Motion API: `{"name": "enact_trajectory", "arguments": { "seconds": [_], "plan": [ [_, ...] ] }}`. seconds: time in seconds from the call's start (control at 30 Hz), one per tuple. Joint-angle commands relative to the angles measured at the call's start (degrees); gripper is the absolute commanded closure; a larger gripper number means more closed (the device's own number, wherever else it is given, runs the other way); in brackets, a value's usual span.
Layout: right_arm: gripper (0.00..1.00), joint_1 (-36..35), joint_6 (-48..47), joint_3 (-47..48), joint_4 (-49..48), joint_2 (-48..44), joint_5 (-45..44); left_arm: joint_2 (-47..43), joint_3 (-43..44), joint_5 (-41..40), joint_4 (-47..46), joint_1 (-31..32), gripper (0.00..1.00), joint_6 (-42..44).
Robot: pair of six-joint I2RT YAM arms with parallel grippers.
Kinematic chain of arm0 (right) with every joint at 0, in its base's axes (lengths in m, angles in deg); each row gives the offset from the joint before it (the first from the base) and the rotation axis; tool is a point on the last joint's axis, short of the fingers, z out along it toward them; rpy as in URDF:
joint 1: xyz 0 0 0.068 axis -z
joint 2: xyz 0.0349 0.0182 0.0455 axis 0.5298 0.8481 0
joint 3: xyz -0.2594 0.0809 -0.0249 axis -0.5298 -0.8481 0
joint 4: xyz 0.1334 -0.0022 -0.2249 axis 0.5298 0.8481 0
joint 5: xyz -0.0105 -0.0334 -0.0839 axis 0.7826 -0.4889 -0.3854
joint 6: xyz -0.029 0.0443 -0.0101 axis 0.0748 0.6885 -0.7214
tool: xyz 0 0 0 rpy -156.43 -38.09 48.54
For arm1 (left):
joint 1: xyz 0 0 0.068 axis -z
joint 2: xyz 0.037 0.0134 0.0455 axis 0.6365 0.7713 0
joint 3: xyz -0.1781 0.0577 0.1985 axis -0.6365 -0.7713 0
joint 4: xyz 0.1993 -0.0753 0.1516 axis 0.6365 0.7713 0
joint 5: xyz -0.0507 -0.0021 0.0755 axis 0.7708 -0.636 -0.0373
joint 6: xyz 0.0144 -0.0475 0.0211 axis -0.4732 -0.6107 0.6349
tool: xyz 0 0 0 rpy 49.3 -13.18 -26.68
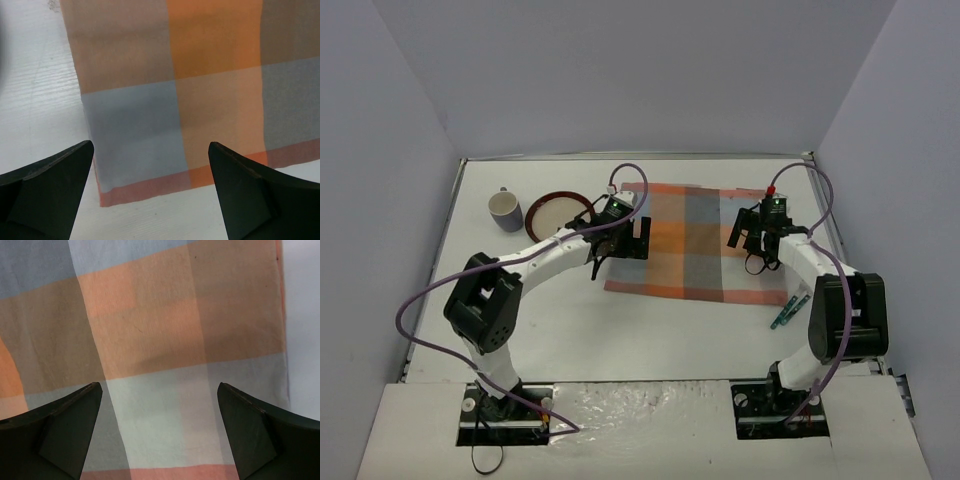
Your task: Set the dinner table for one person
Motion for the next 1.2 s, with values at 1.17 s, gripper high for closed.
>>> {"name": "enact_trajectory", "arguments": {
  "seconds": [1.17],
  "plan": [
    [0.01,-4.42,4.63,5.57,-7.85,18.29,0.68,10.04,0.28,-12.25,1.58,-4.47,0.04,-8.95]
  ]
}}
